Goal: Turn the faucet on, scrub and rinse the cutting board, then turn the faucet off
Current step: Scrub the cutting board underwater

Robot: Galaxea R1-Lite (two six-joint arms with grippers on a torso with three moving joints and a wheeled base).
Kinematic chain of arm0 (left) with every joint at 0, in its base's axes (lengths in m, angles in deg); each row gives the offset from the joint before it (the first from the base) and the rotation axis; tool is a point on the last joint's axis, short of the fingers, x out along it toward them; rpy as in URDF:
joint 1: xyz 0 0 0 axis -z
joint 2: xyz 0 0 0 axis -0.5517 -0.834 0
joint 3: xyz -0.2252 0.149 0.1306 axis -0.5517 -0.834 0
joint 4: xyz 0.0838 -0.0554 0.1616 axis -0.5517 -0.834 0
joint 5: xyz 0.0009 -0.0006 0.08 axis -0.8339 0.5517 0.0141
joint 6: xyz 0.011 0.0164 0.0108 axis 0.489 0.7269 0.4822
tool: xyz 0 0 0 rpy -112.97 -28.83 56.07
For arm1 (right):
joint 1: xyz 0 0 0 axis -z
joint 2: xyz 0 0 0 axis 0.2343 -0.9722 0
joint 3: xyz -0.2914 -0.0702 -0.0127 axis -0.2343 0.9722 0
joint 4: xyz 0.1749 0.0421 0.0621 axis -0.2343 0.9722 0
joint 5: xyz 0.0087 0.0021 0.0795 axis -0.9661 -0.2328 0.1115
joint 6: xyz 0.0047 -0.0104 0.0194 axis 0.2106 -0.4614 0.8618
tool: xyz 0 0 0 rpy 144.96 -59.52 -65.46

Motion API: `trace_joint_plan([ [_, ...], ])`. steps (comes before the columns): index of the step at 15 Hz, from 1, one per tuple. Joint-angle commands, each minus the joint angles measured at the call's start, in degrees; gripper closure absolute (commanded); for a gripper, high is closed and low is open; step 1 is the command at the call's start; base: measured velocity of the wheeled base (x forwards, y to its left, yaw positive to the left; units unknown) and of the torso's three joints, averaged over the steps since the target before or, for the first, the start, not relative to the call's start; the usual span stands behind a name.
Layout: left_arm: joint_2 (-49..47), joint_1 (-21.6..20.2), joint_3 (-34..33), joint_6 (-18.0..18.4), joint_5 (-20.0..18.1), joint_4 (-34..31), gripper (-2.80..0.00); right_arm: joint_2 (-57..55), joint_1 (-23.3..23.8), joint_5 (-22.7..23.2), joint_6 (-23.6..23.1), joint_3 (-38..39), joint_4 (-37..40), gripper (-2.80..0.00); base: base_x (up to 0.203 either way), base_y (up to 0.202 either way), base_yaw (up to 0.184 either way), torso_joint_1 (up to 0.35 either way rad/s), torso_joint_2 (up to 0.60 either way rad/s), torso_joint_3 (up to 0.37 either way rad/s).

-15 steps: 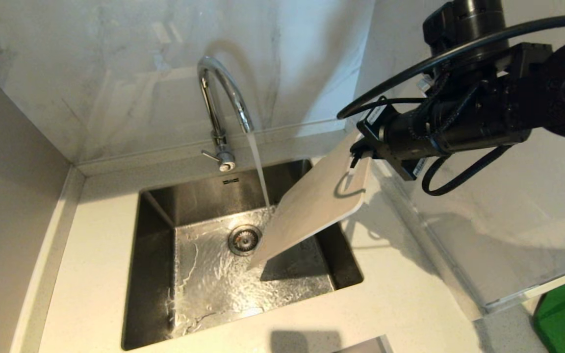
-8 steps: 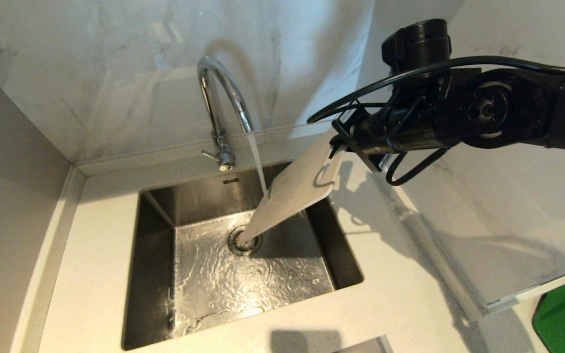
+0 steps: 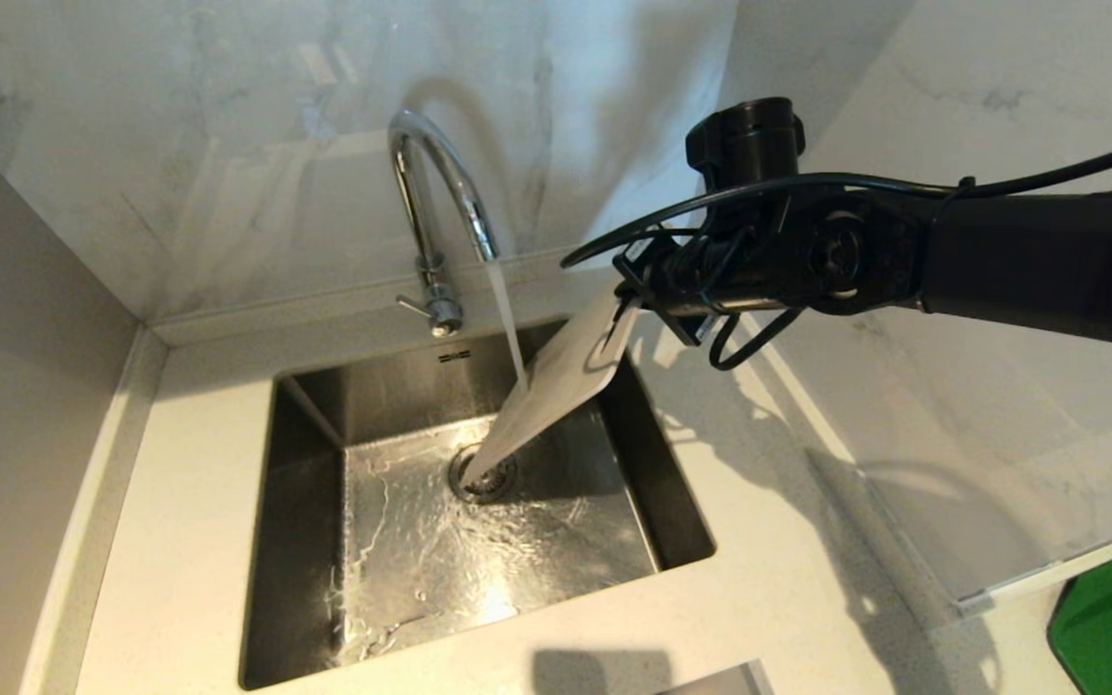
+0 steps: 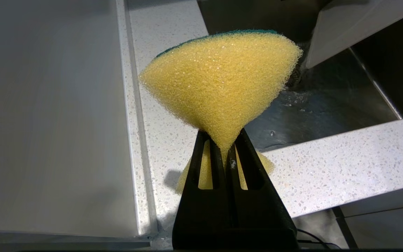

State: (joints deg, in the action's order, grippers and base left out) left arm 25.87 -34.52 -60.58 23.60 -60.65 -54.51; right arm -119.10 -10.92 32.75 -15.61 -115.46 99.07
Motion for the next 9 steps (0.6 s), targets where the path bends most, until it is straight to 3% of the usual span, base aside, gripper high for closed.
trace_joint_plan([
  [1, 0.21, -0.02, -0.13, -0.01, 0.02, 0.00, 0.00, -1.37, -0.31, 0.05, 1.26, -0.19, -0.70, 0.00, 0.000, 0.000, 0.000, 0.000, 0.00, 0.000],
  [6, 0.21, -0.02, -0.16, -0.05, 0.02, 0.00, 0.00, 2.31, -0.41, -0.16, 1.26, -0.38, 0.60, 0.00, 0.000, 0.000, 0.000, 0.000, 0.00, 0.000],
  [9, 0.21, -0.02, -0.09, 0.03, -0.07, 0.00, 0.00, 7.23, -0.41, -0.39, 1.15, -0.24, 8.03, 0.00, 0.000, 0.000, 0.000, 0.000, 0.00, 0.000],
])
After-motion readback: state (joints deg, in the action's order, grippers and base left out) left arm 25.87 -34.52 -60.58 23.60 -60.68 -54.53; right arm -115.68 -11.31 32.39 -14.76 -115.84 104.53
